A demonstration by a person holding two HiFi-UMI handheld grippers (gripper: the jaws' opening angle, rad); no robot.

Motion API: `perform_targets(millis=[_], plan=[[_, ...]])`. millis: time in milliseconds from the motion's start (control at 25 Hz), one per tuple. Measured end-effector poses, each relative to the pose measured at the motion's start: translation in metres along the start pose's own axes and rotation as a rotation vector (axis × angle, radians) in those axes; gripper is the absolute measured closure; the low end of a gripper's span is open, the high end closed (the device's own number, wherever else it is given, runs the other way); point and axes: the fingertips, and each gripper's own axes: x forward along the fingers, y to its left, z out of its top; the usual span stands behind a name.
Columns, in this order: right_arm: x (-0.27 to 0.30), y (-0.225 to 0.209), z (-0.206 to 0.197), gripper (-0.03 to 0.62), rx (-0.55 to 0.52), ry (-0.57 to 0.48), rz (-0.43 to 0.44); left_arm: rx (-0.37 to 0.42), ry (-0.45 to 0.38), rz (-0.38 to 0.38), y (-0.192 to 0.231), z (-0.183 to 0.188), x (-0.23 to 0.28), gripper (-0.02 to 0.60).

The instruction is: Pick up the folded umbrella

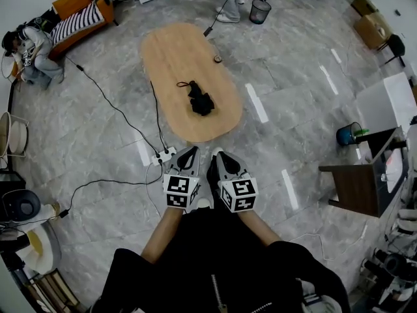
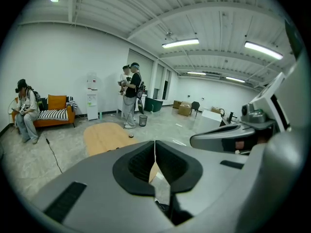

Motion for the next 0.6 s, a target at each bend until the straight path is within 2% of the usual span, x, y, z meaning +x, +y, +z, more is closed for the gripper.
perform_targets(millis=[400, 600], plan=[[0.066, -0.04, 0.065, 0.583, -0.045, 0.023, 0.072, -0.055, -0.006, 0.058, 0.034, 0.052, 0.064, 0.565], [0.099, -0.068, 0.105, 0.583, -0.065, -0.021, 0.099, -0.064, 0.004, 0.088, 0.048, 0.075, 0.101, 0.565]])
